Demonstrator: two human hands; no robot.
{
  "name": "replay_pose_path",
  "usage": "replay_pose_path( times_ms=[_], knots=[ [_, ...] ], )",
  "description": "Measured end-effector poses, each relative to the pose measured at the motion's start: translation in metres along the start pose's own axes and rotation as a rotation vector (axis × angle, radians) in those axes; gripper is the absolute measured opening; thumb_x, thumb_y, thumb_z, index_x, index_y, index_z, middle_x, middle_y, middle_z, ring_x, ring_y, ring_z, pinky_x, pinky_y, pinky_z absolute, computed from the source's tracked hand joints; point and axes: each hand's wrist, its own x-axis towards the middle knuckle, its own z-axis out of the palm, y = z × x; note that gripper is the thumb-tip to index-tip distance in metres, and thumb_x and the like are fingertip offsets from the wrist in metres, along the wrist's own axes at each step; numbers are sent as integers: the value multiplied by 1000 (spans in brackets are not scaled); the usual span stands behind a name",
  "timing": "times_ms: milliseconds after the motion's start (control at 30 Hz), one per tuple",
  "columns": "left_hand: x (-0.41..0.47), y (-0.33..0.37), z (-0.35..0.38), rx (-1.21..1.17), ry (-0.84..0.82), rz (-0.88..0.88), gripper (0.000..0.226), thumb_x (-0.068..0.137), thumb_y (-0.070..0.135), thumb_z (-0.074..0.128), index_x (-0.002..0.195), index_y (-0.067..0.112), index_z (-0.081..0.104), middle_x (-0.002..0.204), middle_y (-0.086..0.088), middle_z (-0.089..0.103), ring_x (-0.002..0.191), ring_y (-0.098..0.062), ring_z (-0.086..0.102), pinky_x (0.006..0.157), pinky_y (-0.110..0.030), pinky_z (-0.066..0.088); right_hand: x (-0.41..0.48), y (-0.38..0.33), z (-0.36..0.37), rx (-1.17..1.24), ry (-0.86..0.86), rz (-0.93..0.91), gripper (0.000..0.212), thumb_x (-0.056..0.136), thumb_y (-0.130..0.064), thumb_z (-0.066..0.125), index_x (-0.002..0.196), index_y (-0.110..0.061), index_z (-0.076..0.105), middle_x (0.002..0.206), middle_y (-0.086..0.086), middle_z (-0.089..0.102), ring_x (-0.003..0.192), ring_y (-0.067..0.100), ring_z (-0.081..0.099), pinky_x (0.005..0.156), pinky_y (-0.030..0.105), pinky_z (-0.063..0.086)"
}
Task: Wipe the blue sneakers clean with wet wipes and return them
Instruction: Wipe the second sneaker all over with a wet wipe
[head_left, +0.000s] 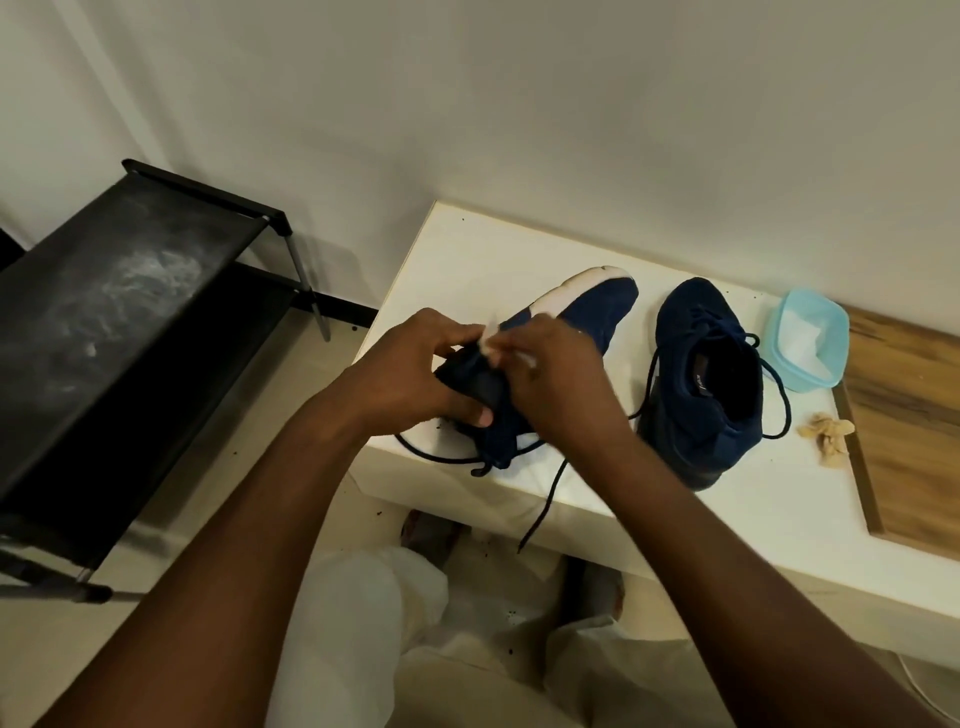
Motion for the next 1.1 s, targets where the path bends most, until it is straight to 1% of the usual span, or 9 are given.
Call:
replay_pose_path(
  times_ms=[67, 267, 367, 433, 633, 733, 800, 967, 1100],
  knots=[
    [-1, -3, -2, 81, -53, 3, 87, 63, 21, 96, 140, 28, 57, 131, 12, 52, 116, -9, 54, 100, -37, 50, -12, -13, 8, -25, -133, -135, 24, 96, -18, 59, 117, -18, 72, 109, 5, 64, 93, 10, 53, 71, 7, 34],
    [1, -6, 3, 72, -1, 27, 92, 60, 15, 96, 135, 44, 52, 129, 5, 48, 117, -16, 52, 97, -40, 51, 18, 25, -3, -120, 197, 116, 22, 97, -9, 52, 98, -8, 74, 95, 11, 62, 87, 27, 61, 73, 33, 48],
    [3, -11, 4, 54, 5, 36, 89, 60, 15, 96, 137, 36, 57, 128, 6, 51, 114, -15, 54, 97, -42, 53, -2, 4, 12, -117, -28, -48, 17, 95, -12, 56, 100, -14, 72, 93, 7, 58, 79, 21, 58, 71, 34, 49],
    [5, -13, 5, 43, 10, 33, 93, 61, 14, 96, 143, 30, 54, 132, 5, 51, 116, -15, 55, 100, -44, 51, -14, -7, 18, -118, -163, -177, 21, 96, -21, 59, 114, -21, 71, 103, 4, 57, 89, 16, 56, 78, 29, 49],
    [14, -14, 9, 32, 44, 43, 93, 62, 18, 96, 143, 32, 53, 130, 9, 49, 115, -8, 53, 95, -29, 49, 21, 36, 0, -118, 167, 117, 20, 98, -13, 54, 105, -13, 73, 95, 6, 59, 88, 23, 61, 67, 25, 39],
    [15, -15, 10, 14, 35, 46, 92, 63, 13, 95, 144, 30, 54, 133, 7, 51, 116, -10, 56, 99, -36, 51, -3, 9, 27, -212, -75, -101, 23, 92, -18, 64, 114, -23, 70, 98, 0, 48, 88, 15, 51, 67, 22, 37],
    [16, -13, 10, 25, 38, 52, 92, 64, 12, 94, 145, 27, 53, 135, 5, 51, 116, -13, 56, 100, -38, 51, -12, 4, 27, -180, -110, -204, 29, 93, -21, 65, 121, -28, 68, 102, 2, 50, 90, 14, 47, 71, 24, 41],
    [15, -12, 8, 11, 32, 42, 93, 62, 16, 95, 144, 32, 53, 132, 9, 49, 116, -9, 54, 93, -29, 48, 33, 45, -2, -156, 270, 106, 24, 94, -4, 54, 104, -10, 75, 97, 12, 61, 92, 29, 58, 72, 31, 44],
    [14, -17, 13, -55, 58, 50, 88, 65, 12, 94, 142, 33, 55, 134, 8, 52, 118, -12, 56, 99, -39, 53, 2, 3, 28, -139, 38, -89, 24, 86, -6, 65, 107, -14, 72, 94, 0, 52, 87, 15, 49, 64, 15, 32]
  ],
)
